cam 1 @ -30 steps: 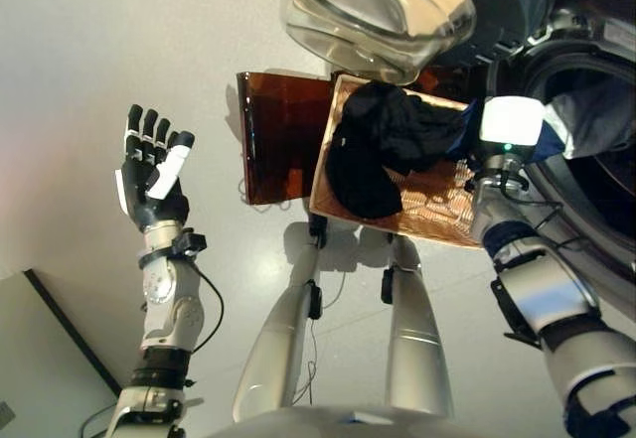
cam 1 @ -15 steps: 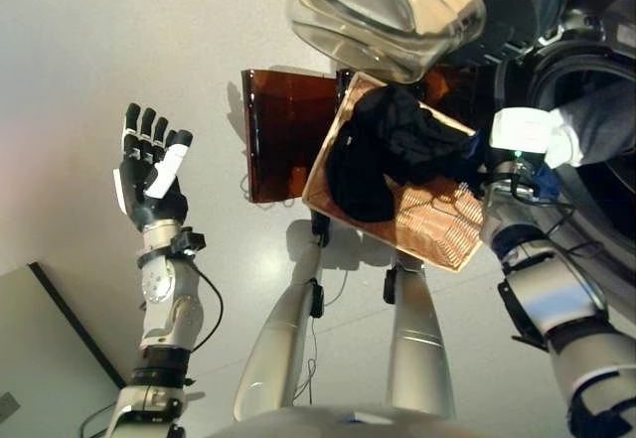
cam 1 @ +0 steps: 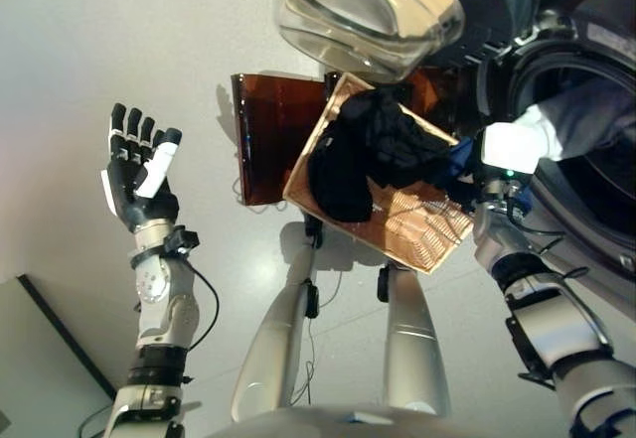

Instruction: Pick up the clothes and place them into the washing machine

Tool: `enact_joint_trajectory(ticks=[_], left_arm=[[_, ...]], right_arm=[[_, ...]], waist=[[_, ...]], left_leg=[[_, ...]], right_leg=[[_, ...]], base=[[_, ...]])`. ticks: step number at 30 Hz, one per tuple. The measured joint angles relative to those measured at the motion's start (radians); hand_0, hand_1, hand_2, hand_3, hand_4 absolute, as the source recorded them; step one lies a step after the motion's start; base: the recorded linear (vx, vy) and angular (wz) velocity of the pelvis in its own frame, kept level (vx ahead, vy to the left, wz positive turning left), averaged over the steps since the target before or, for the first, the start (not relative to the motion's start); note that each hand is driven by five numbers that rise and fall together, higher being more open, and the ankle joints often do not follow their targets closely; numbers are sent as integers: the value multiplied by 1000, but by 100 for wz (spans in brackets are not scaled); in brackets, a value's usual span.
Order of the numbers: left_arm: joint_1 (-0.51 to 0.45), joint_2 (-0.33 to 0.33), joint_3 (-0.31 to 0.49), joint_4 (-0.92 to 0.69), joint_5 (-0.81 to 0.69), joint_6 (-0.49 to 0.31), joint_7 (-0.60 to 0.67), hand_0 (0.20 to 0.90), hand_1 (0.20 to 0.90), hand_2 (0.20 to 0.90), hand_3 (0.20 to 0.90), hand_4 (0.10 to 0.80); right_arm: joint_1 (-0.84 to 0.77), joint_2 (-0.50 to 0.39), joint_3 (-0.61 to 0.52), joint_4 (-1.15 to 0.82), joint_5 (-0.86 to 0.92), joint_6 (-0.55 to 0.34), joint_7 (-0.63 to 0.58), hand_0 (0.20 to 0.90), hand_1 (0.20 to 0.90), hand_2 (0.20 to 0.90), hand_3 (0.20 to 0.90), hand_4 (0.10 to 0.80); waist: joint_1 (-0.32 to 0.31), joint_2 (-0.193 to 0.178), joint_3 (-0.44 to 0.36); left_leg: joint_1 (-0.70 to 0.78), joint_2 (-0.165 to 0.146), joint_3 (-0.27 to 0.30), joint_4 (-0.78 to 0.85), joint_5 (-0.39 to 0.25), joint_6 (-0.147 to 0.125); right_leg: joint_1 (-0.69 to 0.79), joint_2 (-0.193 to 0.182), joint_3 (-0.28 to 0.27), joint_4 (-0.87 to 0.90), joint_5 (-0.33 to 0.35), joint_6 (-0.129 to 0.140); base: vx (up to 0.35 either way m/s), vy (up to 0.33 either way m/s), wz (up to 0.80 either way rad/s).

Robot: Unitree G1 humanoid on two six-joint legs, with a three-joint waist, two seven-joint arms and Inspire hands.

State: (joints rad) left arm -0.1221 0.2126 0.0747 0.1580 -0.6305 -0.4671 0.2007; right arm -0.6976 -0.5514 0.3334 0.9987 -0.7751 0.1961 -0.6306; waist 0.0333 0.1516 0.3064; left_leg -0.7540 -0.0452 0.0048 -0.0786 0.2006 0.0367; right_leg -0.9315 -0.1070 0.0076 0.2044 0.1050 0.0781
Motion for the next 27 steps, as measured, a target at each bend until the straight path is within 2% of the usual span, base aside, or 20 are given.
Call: enact_joint_trajectory(ticks=[27], left_arm=[[2,0,1,4,3,-20,-31,900,900,900,900,800]], right_arm=[[-21,-116,21,-125,-31,-142,0,200,200,200,200,300]], waist=[[14,-2,4]], left_leg=[[30,7,-10,0,0,0]], right_leg=[[53,3,-22,-28,8,-4]], base=[[5,-3,1]])
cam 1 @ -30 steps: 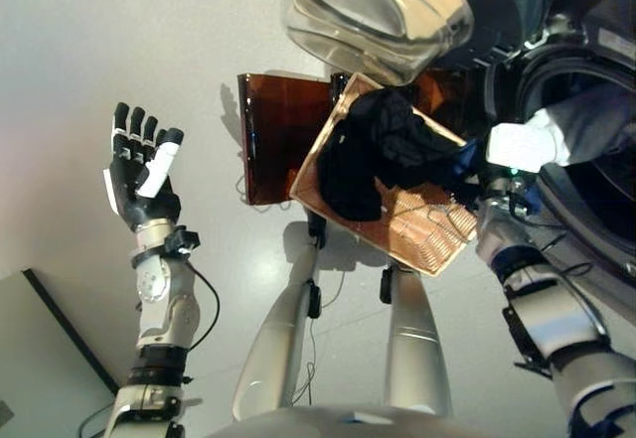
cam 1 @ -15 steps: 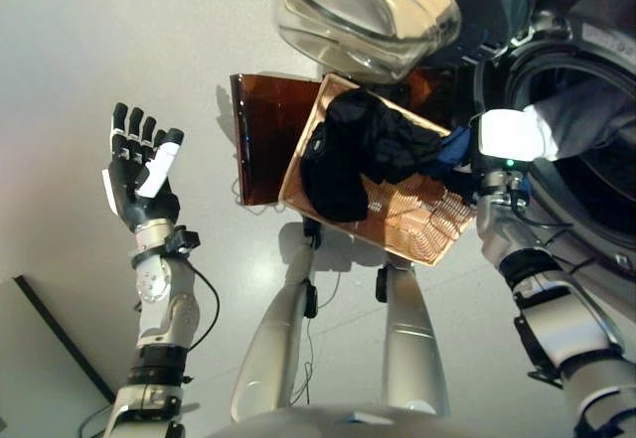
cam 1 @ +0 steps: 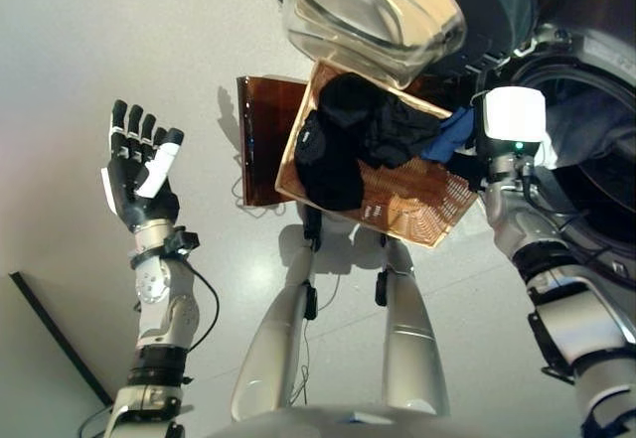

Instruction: Pick up the clothes and place them into the washing machine

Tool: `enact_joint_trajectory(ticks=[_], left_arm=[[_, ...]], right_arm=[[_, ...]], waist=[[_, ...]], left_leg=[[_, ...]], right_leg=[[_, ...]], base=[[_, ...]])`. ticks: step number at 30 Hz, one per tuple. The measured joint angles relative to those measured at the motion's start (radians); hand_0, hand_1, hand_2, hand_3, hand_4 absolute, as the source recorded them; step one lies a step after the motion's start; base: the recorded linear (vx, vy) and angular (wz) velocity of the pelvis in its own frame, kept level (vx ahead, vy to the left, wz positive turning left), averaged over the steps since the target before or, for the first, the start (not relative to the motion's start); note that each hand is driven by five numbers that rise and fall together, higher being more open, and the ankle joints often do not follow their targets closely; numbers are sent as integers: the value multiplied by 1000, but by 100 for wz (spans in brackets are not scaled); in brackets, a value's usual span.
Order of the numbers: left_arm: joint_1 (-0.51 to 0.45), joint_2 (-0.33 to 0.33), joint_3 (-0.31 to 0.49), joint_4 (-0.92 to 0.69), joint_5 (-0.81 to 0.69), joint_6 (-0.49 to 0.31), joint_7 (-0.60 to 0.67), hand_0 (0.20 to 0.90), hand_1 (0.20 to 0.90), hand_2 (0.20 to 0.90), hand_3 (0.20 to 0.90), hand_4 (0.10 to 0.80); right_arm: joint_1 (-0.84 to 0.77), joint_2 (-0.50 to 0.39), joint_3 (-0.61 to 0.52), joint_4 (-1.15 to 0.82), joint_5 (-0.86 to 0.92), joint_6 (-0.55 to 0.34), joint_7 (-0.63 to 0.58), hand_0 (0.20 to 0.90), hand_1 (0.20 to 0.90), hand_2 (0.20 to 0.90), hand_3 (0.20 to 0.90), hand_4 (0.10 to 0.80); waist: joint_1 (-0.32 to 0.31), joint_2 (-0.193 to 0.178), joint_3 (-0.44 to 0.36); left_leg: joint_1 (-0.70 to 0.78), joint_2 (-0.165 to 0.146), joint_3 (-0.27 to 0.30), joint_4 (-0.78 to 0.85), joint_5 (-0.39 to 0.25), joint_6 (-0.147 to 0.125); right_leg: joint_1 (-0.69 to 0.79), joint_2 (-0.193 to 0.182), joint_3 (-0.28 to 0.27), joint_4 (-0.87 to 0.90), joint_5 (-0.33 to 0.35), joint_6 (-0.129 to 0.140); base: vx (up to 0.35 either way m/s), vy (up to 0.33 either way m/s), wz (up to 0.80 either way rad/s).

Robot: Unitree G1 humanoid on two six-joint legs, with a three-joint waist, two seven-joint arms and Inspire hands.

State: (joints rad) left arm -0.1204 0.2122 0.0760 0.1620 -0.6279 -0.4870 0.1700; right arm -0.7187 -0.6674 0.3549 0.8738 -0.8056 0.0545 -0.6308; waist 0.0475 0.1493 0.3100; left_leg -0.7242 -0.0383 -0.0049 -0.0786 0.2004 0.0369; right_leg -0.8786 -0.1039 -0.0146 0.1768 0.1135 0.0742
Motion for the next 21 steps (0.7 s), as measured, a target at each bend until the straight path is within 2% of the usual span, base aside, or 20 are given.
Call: enact_joint_trajectory(ticks=[9,21], left_arm=[[0,0,0,0,0,-1,0,900,900,900,900,800],[0,0,0,0,-11,-2,-16,900,900,900,900,800]], right_arm=[[0,-8,1,0,1,-34,0,200,200,200,200,300],[-4,-22,27,0,0,-36,0,200,200,200,200,300]], waist=[[-1,0,0],[0,0,0]], left_leg=[[0,5,0,0,0,0],[0,6,0,0,0,0]], right_leg=[[0,5,0,-1,1,-2],[0,6,0,-1,2,-3]], base=[[-1,0,0],[0,0,0]])
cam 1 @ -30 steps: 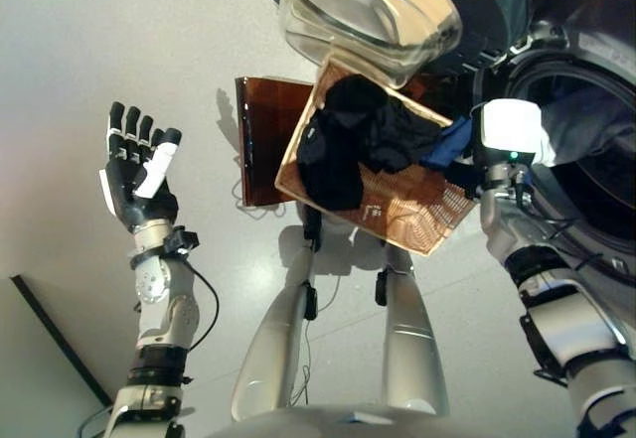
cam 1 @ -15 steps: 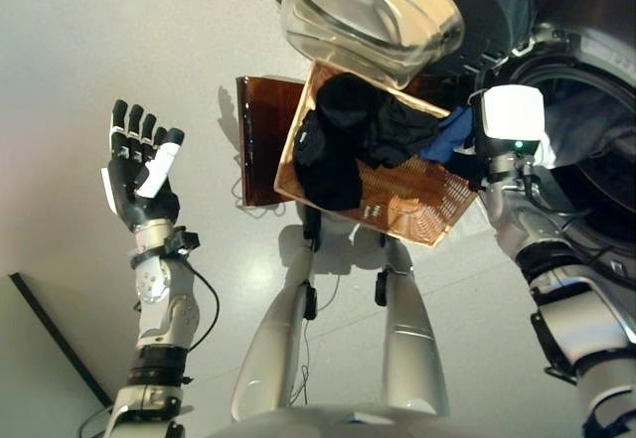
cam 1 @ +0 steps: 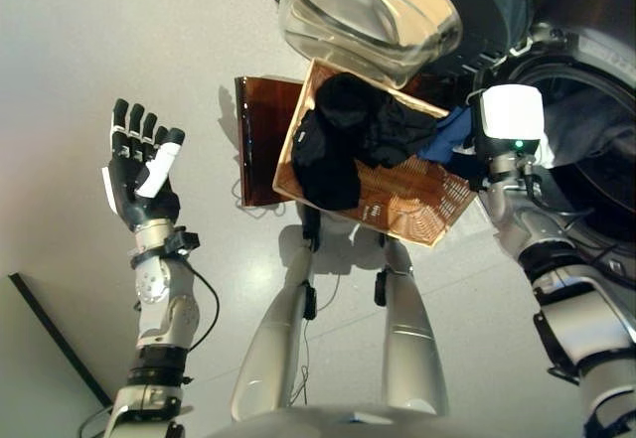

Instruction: Pick up the clothes and place them into the washing machine

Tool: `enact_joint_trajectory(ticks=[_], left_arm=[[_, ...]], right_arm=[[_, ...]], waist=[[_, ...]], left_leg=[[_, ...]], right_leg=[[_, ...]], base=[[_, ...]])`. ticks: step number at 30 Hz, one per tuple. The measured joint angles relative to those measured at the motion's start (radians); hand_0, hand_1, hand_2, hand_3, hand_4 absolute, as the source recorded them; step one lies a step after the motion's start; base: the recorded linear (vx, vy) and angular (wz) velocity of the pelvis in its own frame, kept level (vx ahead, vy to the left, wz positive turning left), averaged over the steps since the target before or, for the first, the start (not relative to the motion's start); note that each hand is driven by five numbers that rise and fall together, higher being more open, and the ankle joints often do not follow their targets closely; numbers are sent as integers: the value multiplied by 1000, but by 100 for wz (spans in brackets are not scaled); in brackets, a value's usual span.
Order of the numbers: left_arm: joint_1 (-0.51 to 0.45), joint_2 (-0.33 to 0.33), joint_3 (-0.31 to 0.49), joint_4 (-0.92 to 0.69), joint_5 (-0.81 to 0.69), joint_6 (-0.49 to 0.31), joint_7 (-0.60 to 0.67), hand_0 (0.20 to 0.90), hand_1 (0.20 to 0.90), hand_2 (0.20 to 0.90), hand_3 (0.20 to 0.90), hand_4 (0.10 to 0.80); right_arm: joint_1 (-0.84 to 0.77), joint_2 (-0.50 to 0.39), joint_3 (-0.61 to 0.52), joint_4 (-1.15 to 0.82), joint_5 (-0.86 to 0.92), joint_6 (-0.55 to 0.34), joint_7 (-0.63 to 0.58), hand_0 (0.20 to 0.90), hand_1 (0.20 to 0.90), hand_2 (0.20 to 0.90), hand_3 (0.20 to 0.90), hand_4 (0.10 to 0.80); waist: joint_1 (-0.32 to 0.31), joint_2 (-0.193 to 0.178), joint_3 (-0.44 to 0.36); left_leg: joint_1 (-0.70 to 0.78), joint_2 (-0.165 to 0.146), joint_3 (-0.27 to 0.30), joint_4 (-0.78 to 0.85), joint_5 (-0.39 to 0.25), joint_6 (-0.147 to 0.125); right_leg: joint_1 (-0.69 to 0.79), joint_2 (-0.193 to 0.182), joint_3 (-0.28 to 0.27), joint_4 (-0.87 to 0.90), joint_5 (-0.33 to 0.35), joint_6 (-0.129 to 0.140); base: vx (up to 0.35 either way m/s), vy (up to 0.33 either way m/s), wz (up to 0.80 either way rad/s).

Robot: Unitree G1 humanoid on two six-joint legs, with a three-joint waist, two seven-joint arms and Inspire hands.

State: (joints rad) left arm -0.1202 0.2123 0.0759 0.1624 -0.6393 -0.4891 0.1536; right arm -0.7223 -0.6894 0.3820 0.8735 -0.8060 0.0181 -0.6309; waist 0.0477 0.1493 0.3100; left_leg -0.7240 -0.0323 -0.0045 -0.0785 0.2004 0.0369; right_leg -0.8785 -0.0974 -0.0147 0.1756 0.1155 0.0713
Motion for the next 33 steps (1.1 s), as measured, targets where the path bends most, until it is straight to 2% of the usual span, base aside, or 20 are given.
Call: enact_joint_trajectory(ticks=[5,6,7,33], left_arm=[[0,0,0,0,-1,0,-2,900,900,900,900,800],[0,0,0,0,-1,0,-2,900,900,900,900,800],[0,0,0,0,-1,0,-2,900,900,900,900,800],[7,0,0,0,-1,0,4,900,900,900,900,800]], right_arm=[[-16,-5,13,0,-1,0,1,211,211,211,211,308],[-19,-5,13,1,-1,1,1,433,433,433,433,467],[-21,-5,13,1,-1,2,1,900,900,900,900,800],[-26,34,-29,-21,47,4,-26,900,900,900,900,800]], waist=[[2,0,0],[3,0,0],[5,0,0],[9,0,0]], left_leg=[[0,0,0,0,0,0],[0,0,0,0,0,0],[0,0,0,0,0,0],[0,0,-1,0,0,0]], right_leg=[[0,0,0,0,1,-1],[0,0,0,0,1,-1],[0,0,0,0,1,-1],[1,0,0,0,1,-1]], base=[[0,0,0],[0,0,0],[0,0,0],[1,1,0]])
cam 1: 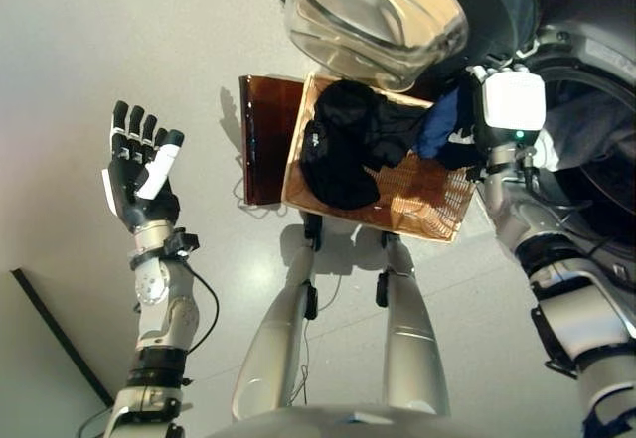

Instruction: Pick up the clothes and place them into the washing machine

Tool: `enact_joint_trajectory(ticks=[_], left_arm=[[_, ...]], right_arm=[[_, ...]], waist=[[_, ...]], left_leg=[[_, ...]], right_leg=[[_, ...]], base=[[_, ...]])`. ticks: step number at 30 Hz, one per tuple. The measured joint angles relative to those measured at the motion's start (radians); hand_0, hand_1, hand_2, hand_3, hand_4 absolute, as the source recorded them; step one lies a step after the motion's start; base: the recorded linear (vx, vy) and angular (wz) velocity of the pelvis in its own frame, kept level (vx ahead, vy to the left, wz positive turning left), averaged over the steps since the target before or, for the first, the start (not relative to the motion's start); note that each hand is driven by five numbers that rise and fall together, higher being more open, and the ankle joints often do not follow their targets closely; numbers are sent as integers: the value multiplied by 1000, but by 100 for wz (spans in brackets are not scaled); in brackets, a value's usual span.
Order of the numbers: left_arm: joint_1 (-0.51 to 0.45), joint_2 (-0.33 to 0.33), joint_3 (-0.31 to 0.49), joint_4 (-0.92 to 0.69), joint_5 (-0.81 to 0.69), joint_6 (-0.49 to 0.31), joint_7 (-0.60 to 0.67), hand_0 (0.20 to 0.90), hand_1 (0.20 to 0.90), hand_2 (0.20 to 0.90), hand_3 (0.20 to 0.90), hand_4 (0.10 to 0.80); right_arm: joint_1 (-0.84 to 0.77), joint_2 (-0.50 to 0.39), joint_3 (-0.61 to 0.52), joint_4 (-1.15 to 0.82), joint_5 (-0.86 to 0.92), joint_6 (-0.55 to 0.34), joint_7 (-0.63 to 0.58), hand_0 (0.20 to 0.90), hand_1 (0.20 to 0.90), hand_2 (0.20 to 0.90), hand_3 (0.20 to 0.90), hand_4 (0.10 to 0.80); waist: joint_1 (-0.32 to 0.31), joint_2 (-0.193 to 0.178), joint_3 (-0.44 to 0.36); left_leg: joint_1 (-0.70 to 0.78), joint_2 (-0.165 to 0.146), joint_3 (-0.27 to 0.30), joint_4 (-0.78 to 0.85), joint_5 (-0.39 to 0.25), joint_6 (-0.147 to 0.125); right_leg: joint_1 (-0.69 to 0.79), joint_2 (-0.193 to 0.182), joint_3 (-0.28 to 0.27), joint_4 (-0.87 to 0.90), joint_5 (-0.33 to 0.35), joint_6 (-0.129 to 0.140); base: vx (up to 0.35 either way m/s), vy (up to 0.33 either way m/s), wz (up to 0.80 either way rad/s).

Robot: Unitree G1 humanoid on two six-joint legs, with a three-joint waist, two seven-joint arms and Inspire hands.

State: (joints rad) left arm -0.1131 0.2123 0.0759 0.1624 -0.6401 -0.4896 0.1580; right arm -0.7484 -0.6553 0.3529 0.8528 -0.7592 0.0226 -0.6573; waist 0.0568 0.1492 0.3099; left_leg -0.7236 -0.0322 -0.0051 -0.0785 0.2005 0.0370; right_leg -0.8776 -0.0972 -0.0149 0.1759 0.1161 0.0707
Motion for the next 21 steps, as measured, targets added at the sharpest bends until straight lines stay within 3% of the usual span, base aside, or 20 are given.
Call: enact_joint_trajectory(ticks=[10,21], left_arm=[[1,0,0,0,1,0,7,900,900,900,900,800],[2,0,-4,0,1,-1,29,900,900,900,900,800]], right_arm=[[17,65,-10,9,22,8,-21,900,900,900,900,800],[46,198,-1,125,23,45,-75,900,900,900,900,800]], waist=[[-16,0,0],[-16,-2,-1]], left_leg=[[0,1,1,0,0,0],[0,1,1,0,0,0]], right_leg=[[-1,2,0,0,0,0],[-1,1,0,0,0,0]], base=[[1,0,0],[0,0,0]])
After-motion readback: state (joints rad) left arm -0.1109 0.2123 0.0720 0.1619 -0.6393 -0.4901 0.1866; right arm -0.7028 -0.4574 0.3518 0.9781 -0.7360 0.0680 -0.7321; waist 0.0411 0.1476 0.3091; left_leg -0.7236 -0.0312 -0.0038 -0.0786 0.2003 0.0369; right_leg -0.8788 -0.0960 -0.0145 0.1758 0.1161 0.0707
